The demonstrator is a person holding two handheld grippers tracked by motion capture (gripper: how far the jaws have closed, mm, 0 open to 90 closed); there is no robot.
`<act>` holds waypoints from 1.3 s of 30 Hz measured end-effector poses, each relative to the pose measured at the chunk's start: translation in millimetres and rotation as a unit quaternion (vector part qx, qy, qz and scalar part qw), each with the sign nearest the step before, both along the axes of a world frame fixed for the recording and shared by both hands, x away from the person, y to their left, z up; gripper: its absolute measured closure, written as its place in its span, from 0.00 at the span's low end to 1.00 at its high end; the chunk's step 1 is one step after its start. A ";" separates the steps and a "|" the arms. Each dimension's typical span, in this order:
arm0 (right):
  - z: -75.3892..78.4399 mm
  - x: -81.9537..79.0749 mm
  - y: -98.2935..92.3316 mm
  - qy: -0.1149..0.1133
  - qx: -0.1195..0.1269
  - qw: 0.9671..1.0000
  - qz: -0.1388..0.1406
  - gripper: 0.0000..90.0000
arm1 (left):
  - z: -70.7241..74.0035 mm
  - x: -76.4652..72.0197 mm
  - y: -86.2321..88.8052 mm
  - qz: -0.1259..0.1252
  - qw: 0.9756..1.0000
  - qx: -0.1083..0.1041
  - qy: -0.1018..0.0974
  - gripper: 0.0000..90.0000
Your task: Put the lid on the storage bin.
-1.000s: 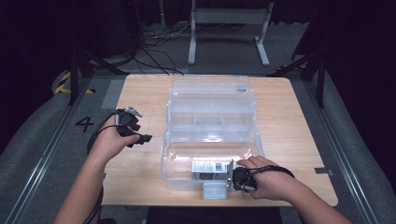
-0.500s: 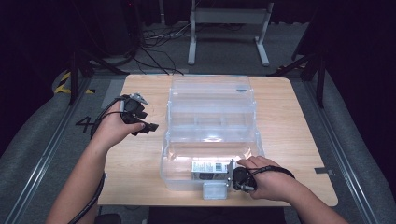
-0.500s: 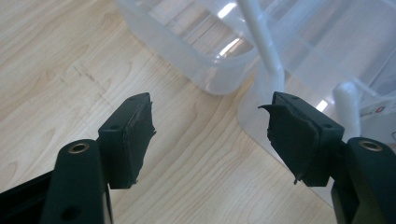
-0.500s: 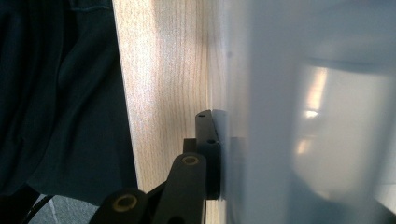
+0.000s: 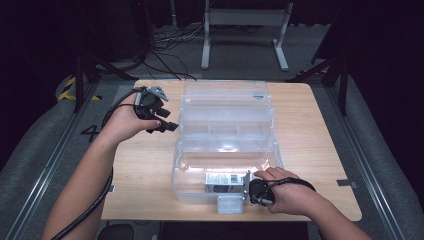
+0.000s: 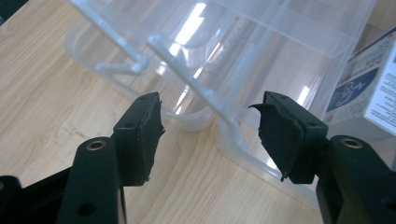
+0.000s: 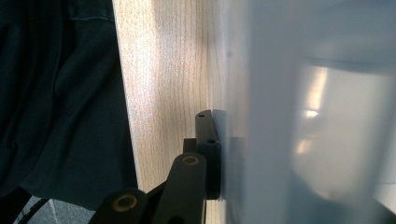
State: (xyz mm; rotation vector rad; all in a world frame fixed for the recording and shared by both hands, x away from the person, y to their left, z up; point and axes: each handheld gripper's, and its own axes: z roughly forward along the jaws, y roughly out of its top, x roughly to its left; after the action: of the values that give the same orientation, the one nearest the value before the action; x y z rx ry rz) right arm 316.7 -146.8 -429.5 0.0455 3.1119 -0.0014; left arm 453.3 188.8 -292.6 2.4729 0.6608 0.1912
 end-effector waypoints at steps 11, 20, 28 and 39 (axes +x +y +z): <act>0.3 -0.4 -0.2 -0.006 0.001 1.000 -0.001 0.98 | 20.9 14.0 -38.7 -0.067 0.997 0.013 -0.020 0.51; 0.4 -0.1 -0.6 -0.002 -0.001 1.000 -0.002 0.98 | 21.6 27.2 -63.0 -0.084 0.996 0.034 -0.025 0.52; 0.4 -0.1 -0.7 -0.002 -0.001 1.000 -0.001 0.98 | 20.5 30.6 -91.4 -0.109 0.993 0.034 -0.030 0.58; 0.2 0.0 -0.6 -0.002 0.001 1.000 -0.001 0.98 | 13.8 40.7 -122.3 -0.129 0.987 0.090 -0.024 0.57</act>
State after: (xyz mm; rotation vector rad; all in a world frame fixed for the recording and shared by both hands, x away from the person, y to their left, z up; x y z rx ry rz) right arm 316.6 -147.4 -429.3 0.0496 3.1084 0.0003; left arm 494.0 66.6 -278.8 2.6879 0.3097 0.2183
